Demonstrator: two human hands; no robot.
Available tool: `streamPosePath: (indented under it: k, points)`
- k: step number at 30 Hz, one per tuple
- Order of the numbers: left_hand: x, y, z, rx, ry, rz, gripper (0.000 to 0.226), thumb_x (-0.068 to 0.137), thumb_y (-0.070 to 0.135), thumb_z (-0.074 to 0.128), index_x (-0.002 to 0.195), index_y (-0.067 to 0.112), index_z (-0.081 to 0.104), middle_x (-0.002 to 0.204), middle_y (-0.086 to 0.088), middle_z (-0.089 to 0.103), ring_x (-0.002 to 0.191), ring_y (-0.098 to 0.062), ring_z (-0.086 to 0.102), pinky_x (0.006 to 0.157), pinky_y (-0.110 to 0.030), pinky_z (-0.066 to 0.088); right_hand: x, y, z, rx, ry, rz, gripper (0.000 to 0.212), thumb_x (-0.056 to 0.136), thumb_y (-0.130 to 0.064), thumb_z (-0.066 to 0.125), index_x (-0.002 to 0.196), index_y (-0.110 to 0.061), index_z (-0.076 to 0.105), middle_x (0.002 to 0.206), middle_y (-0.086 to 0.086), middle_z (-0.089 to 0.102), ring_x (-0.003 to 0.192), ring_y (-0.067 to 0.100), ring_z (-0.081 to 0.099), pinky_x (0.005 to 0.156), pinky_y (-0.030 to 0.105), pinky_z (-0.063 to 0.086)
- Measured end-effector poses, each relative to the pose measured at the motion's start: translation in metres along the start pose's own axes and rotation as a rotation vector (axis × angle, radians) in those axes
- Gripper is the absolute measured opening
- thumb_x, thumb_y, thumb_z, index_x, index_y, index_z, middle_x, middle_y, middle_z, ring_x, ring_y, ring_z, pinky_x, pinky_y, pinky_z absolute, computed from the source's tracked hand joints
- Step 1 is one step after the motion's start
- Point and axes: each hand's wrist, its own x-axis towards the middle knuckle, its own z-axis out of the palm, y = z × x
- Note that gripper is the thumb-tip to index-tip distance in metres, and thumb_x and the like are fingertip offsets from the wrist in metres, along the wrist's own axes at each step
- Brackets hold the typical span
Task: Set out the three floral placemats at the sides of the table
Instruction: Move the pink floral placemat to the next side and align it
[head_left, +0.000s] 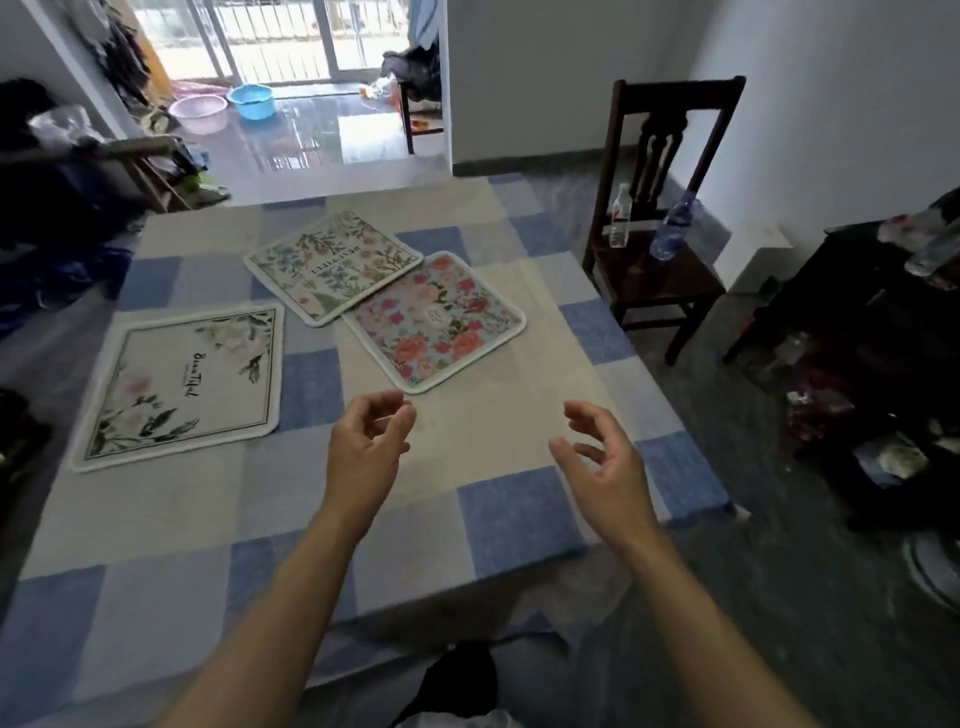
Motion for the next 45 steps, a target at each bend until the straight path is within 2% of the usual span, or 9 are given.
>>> streamPosePath:
  k: [5, 11, 21, 24, 27, 30, 38, 42, 45]
  points:
    - [0.053, -0.018, 0.026, -0.076, 0.037, -0.074, 0.015, 0.094, 0.023, 0.063, 0.108, 0.018, 0.063, 0.105, -0.006, 0.068, 0.095, -0.021, 0.066, 0.074, -0.039, 0.06, 0.053, 0.002, -0.001, -0.059, -0.002, -0.009, 0.038, 0.091, -0.028, 0.066, 0.127, -0.031, 0.055, 0.124, -0.014, 0.058, 0.116, 0.001, 0.054, 0.096, 0.033, 0.052]
    - [0.101, -0.032, 0.041, -0.138, 0.103, -0.124, 0.014, 0.092, 0.025, 0.065, 0.106, 0.02, 0.065, 0.099, 0.001, 0.069, 0.089, -0.014, 0.067, 0.073, -0.037, 0.061, 0.114, 0.004, 0.02, -0.121, -0.058, 0.024, 0.037, 0.09, -0.026, 0.066, 0.126, -0.029, 0.056, 0.123, -0.012, 0.059, 0.113, 0.0, 0.054, 0.094, 0.033, 0.052]
    - [0.145, -0.046, 0.043, -0.01, 0.168, -0.18, 0.015, 0.086, 0.033, 0.067, 0.1, 0.028, 0.064, 0.101, 0.0, 0.071, 0.094, -0.018, 0.068, 0.081, -0.049, 0.059, 0.197, 0.016, 0.054, -0.11, -0.226, 0.011, 0.038, 0.091, -0.026, 0.065, 0.127, -0.027, 0.054, 0.124, -0.009, 0.058, 0.113, -0.001, 0.053, 0.095, 0.028, 0.049]
    - [0.155, -0.048, 0.055, 0.035, 0.2, -0.205, 0.023, 0.081, 0.04, 0.069, 0.1, 0.028, 0.065, 0.096, 0.003, 0.069, 0.088, -0.014, 0.067, 0.076, -0.041, 0.06, 0.219, 0.029, 0.057, -0.113, -0.285, 0.01, 0.04, 0.09, -0.029, 0.065, 0.129, -0.029, 0.054, 0.124, -0.011, 0.057, 0.114, -0.002, 0.053, 0.094, 0.025, 0.047]
    - [0.167, -0.055, 0.068, 0.107, 0.223, -0.199, 0.019, 0.085, 0.033, 0.073, 0.101, 0.026, 0.065, 0.094, 0.009, 0.069, 0.081, -0.003, 0.064, 0.07, -0.029, 0.057, 0.239, 0.042, 0.063, -0.145, -0.327, 0.017, 0.041, 0.088, -0.027, 0.067, 0.127, -0.028, 0.055, 0.122, -0.01, 0.058, 0.111, -0.005, 0.052, 0.094, 0.025, 0.048]
    - [0.18, -0.063, 0.076, 0.19, 0.222, -0.194, 0.019, 0.085, 0.029, 0.074, 0.1, 0.024, 0.064, 0.092, 0.01, 0.068, 0.081, 0.0, 0.064, 0.069, -0.021, 0.054, 0.26, 0.058, 0.071, -0.196, -0.38, -0.007, 0.042, 0.087, -0.024, 0.07, 0.127, -0.024, 0.056, 0.121, -0.008, 0.059, 0.111, 0.0, 0.055, 0.095, 0.026, 0.049]
    - [0.206, -0.092, 0.095, 0.553, 0.092, -0.108, 0.024, 0.078, 0.02, 0.077, 0.098, 0.016, 0.065, 0.094, -0.002, 0.062, 0.081, -0.015, 0.06, 0.073, -0.026, 0.052, 0.304, 0.096, 0.098, -0.442, -0.466, -0.144, 0.045, 0.075, -0.017, 0.081, 0.117, -0.012, 0.065, 0.118, 0.007, 0.065, 0.113, 0.025, 0.056, 0.104, 0.037, 0.042]
    - [0.208, -0.104, 0.101, 0.7, -0.023, -0.103, 0.03, 0.074, 0.014, 0.077, 0.101, 0.009, 0.066, 0.102, -0.008, 0.06, 0.091, -0.021, 0.057, 0.083, -0.028, 0.052, 0.313, 0.113, 0.103, -0.579, -0.556, -0.196, 0.049, 0.07, -0.016, 0.083, 0.116, -0.011, 0.066, 0.117, 0.008, 0.063, 0.113, 0.024, 0.054, 0.103, 0.026, 0.035]
    - [0.205, -0.108, 0.103, 0.882, -0.14, 0.013, 0.03, 0.071, 0.012, 0.073, 0.1, 0.008, 0.063, 0.104, -0.009, 0.057, 0.097, -0.027, 0.051, 0.083, -0.033, 0.05, 0.316, 0.121, 0.104, -0.631, -0.608, -0.243, 0.052, 0.066, -0.017, 0.087, 0.114, -0.01, 0.068, 0.115, 0.007, 0.063, 0.112, 0.024, 0.053, 0.103, 0.028, 0.038]
